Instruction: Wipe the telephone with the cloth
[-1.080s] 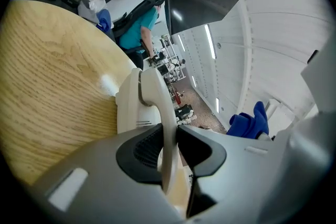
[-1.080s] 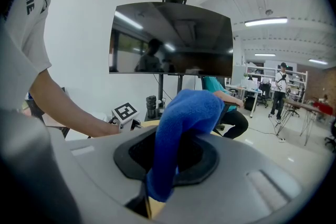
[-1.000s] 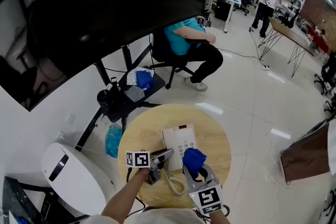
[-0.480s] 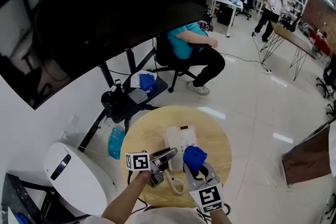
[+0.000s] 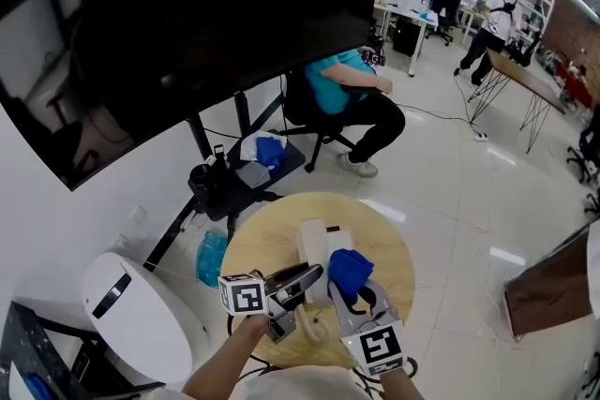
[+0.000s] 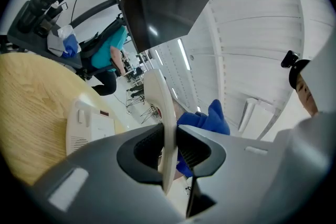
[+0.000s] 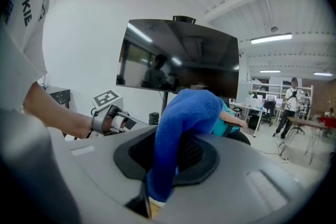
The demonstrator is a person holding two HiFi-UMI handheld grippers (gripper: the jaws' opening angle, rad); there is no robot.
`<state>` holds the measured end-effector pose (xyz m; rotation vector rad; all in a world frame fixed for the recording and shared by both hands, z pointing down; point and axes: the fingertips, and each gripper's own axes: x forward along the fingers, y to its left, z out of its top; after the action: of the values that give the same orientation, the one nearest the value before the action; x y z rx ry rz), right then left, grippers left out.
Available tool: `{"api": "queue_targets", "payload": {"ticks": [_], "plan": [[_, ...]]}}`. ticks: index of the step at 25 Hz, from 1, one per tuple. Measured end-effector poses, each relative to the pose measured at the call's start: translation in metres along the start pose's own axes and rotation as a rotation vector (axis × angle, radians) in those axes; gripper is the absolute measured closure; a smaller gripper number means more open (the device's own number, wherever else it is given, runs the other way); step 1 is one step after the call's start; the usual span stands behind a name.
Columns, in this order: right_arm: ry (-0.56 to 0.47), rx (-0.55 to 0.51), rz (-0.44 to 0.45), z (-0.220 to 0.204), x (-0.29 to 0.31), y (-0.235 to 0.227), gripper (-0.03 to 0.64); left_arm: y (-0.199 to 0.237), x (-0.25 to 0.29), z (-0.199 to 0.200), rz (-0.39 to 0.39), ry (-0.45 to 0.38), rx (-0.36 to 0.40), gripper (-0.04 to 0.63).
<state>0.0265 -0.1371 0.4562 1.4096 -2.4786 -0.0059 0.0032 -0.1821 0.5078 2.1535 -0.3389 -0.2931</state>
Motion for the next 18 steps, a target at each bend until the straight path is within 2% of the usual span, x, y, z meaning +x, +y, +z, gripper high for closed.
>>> {"api": "queue_targets", "payload": {"ticks": [6, 12, 18], "plan": [[-0.090, -0.035, -0.004, 0.047, -0.001, -0.008, 0.555, -0.023, -0.007, 0.009, -0.009, -0.027, 0.051, 0.518], [-0.197, -0.086, -0.008, 0.108, 0.011, -0.019, 0.555, -0.036, -0.005, 0.005, -0.012, -0.008, 0.101, 0.518], [-0.262, -0.114, -0.005, 0.135, 0.029, -0.022, 0.555, -0.046, -0.002, -0.004, -0.024, 0.025, 0.123, 0.518]]}}
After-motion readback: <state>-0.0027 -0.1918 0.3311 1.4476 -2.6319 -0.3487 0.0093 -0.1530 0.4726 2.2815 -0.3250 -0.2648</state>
